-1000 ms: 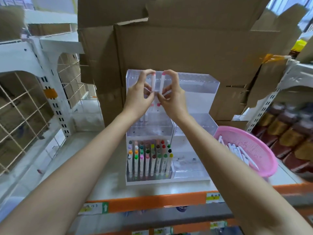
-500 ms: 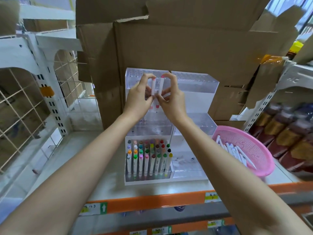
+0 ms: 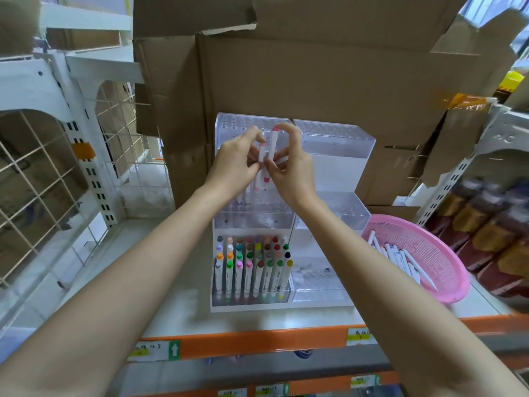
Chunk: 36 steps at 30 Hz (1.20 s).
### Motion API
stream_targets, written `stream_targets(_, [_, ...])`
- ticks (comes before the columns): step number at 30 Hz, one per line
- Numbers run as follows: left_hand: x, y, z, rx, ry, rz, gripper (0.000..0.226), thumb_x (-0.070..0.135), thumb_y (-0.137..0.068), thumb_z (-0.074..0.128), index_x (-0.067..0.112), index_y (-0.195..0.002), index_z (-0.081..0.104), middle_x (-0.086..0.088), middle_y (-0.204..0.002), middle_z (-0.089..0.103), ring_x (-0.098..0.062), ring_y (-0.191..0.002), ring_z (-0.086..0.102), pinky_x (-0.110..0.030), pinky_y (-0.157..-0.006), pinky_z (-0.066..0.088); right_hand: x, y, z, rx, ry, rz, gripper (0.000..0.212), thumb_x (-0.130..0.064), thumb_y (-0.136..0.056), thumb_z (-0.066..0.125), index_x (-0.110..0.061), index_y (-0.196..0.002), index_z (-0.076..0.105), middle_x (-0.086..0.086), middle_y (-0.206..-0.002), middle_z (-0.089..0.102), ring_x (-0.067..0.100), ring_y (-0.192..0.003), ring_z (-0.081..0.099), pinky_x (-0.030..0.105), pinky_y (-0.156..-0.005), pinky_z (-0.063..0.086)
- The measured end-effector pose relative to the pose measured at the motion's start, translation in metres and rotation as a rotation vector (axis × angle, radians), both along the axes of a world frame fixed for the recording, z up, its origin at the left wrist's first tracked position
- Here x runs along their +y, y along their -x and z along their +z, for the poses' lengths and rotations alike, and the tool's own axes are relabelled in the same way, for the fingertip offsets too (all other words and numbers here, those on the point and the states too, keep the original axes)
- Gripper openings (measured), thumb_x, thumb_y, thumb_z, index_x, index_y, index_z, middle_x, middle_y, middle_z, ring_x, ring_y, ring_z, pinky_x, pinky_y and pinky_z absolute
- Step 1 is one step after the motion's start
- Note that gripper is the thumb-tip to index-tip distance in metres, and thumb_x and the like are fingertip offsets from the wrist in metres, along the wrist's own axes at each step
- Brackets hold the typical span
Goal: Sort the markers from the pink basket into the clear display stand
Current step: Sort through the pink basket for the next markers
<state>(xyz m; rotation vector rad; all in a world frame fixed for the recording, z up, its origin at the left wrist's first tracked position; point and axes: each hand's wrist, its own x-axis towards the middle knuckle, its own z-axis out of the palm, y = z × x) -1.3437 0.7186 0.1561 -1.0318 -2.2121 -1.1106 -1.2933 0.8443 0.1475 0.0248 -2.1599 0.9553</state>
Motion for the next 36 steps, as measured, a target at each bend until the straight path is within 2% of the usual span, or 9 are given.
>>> stream_targets(2, [-0.001,0.0,0.002,0.004,0.015,0.007,0.029,0.003,-0.082,0.069,0.013,-0.105,0.054,0.004,-0.082,0.062,-0.008,-0.075,0.062,-0.006,-0.064,0.041,0.0,0.0,-0.001,0.011,0.003,0.01,0.051,-0.001,-0.086,0.062,-0.021,-0.129,0.042,-0.009,-0.059,0.057,0.007,-0.055,0.061,0.034,-0.061,0.055])
stream_targets(7, [0.001,0.001,0.002,0.083,0.063,0.039,0.027,0.004,-0.082,0.067,0.012,-0.104,0.054,-0.002,-0.084,0.063,-0.015,-0.076,0.062,-0.025,-0.067,0.053,0.001,0.0,-0.002,0.043,-0.004,0.014,0.049,-0.002,-0.086,0.063,-0.017,-0.129,0.043,-0.012,-0.057,0.053,0.007,-0.053,0.059,0.03,-0.056,0.052])
stream_targets(12, [-0.002,0.004,0.003,0.092,0.069,0.079,0.024,0.011,-0.083,0.07,0.011,-0.102,0.056,-0.002,-0.091,0.062,-0.011,-0.08,0.058,-0.013,-0.066,0.041,0.001,0.0,-0.004,0.029,0.001,0.019,0.051,-0.003,-0.085,0.065,-0.018,-0.129,0.043,-0.011,-0.058,0.054,0.008,-0.054,0.059,0.031,-0.057,0.053])
stream_targets(15, [-0.003,0.003,0.002,0.105,0.128,0.075,0.018,0.012,-0.082,0.067,0.012,-0.096,0.056,-0.003,-0.087,0.062,-0.017,-0.08,0.059,-0.027,-0.07,0.05,0.001,0.0,-0.005,0.031,-0.001,0.021,0.048,-0.006,-0.087,0.064,-0.016,-0.128,0.043,-0.01,-0.059,0.056,0.009,-0.053,0.059,0.034,-0.056,0.053])
stream_targets(17, [-0.003,0.0,-0.003,0.13,0.163,0.079,0.014,0.011,-0.083,0.065,0.011,-0.094,0.056,-0.005,-0.085,0.061,-0.02,-0.082,0.058,-0.033,-0.072,0.049,0.001,-0.001,-0.006,0.03,-0.006,0.027,0.046,-0.007,-0.088,0.063,-0.016,-0.128,0.043,-0.007,-0.061,0.06,0.01,-0.053,0.061,0.036,-0.056,0.053])
stream_targets(21, [-0.001,0.001,-0.009,0.165,0.142,0.101,0.015,0.009,-0.082,0.067,0.009,-0.093,0.057,-0.006,-0.09,0.061,-0.019,-0.085,0.055,-0.033,-0.071,0.05,0.002,-0.001,-0.006,0.025,-0.025,0.006,0.044,-0.009,-0.088,0.064,-0.018,-0.126,0.043,-0.007,-0.061,0.063,0.008,-0.053,0.061,0.034,-0.055,0.052])
stream_targets(28, [-0.003,0.005,-0.019,0.234,0.217,0.134,0.02,0.011,-0.076,0.075,0.006,-0.091,0.063,-0.008,-0.093,0.061,-0.022,-0.09,0.052,-0.033,-0.076,0.045,0.003,-0.001,-0.003,0.028,-0.066,-0.028,0.043,-0.006,-0.088,0.064,-0.016,-0.124,0.044,-0.01,-0.057,0.059,0.01,-0.052,0.061,0.032,-0.053,0.05])
stream_targets(33, [-0.006,0.005,-0.016,0.228,0.207,0.107,0.013,0.008,-0.084,0.067,0.006,-0.096,0.064,-0.008,-0.097,0.062,-0.022,-0.095,0.054,-0.03,-0.079,0.044,0.003,-0.001,-0.004,-0.001,-0.103,-0.011,0.04,-0.004,-0.088,0.064,-0.014,-0.122,0.044,0.001,-0.061,0.064,0.02,-0.055,0.062,0.038,-0.056,0.053])
stream_targets(36, [-0.011,0.004,-0.019,0.261,0.206,0.078,0.019,0.006,-0.085,0.064,0.006,-0.103,0.066,-0.008,-0.101,0.063,-0.023,-0.098,0.056,-0.036,-0.078,0.051,0.004,0.0,-0.009,-0.011,-0.146,-0.008,0.037,-0.003,-0.087,0.062,-0.013,-0.118,0.044,0.008,-0.059,0.063,0.026,-0.054,0.06,0.041,-0.056,0.052])
